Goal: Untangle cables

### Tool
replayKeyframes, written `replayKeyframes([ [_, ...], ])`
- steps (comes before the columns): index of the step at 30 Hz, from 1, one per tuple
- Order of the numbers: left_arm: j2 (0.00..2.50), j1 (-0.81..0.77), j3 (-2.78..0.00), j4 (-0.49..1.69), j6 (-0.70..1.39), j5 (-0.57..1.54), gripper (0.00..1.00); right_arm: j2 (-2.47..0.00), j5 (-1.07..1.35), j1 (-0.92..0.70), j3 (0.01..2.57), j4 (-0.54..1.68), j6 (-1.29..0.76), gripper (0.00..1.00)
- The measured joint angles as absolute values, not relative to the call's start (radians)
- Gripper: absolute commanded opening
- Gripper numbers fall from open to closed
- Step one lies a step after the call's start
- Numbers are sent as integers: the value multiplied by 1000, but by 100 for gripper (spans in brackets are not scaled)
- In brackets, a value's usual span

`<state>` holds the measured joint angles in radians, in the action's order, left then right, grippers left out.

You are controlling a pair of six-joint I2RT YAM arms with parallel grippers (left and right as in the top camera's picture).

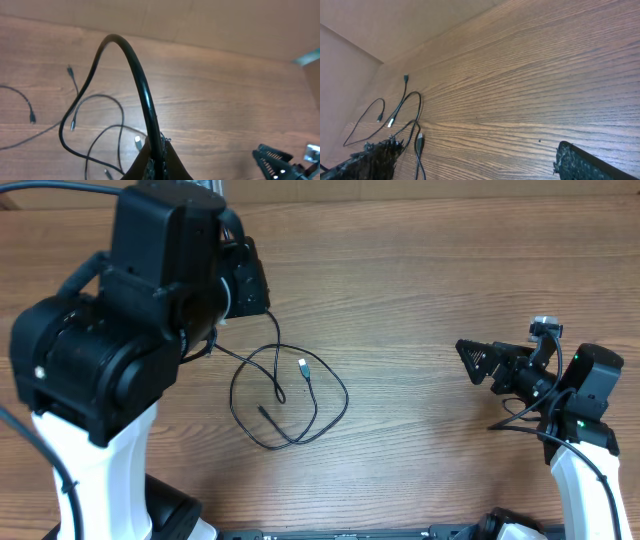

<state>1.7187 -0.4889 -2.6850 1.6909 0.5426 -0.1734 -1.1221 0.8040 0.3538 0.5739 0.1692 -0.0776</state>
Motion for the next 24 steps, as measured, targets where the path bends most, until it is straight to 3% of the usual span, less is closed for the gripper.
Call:
replayKeyframes([
  [6,1734,-489,-2610,1691,543,-289,4,-1122,804,354,574,172,-78,100],
  [7,1743,-489,-2600,1691,543,-323,7,-1122,804,354,574,172,-78,100],
  [9,1768,-489,-2581,1691,543,-381,23,-1122,804,354,574,172,-78,100],
  [12,1824,-489,-2543,1689,541,-447,29,-1122,804,354,574,172,-78,100],
  [13,1846,-488,-2530,1687,542,-463,36,-1122,804,354,574,173,-78,100],
  [14,1874,-485,-2515,1686,541,-480,60,-1122,804,354,574,173,-78,100],
  [15,1904,-482,-2503,1684,542,-491,100,-1122,804,354,574,173,-78,100],
  [24,2194,-439,-2462,1684,524,-461,100,-1122,804,354,574,173,-78,100],
])
